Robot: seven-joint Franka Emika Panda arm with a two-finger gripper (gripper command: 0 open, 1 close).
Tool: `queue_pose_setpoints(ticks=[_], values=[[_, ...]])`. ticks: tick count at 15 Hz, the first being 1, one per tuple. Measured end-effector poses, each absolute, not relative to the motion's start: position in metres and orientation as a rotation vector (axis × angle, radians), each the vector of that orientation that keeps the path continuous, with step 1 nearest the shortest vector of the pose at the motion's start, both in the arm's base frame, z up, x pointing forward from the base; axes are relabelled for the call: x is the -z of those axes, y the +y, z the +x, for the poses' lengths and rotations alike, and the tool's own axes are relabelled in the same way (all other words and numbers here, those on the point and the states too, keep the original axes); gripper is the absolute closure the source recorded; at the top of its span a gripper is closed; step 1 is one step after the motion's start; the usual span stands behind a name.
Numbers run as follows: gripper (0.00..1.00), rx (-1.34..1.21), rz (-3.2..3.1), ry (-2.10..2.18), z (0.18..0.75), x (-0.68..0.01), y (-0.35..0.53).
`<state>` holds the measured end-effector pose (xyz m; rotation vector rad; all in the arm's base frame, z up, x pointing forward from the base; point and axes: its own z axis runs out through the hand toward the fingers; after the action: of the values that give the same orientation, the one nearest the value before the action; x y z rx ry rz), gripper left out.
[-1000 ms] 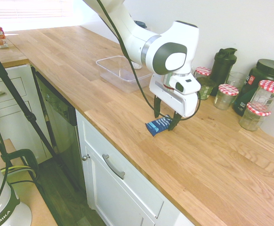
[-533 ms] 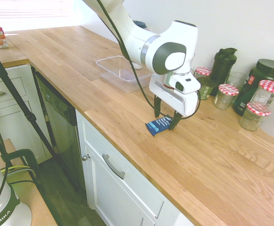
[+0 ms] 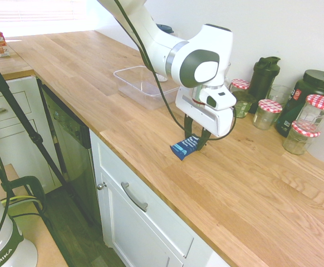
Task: Put the protein bar into the container
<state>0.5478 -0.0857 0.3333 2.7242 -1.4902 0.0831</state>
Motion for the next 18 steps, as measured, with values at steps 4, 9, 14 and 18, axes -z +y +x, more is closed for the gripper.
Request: queue_pose_setpoints(ticks=[4,9,14,18], values=[[1.0,-0.087,2.727,-1.477,0.548,-0.333,-0.083],[1.0,-0.089,2.73,-1.474,0.547,-0.335,-0.08],[1.0,-0.119,2.792,-1.458,0.534,-0.389,-0.048],[1.0,-0.17,2.834,-1.427,0.516,-0.441,-0.003]])
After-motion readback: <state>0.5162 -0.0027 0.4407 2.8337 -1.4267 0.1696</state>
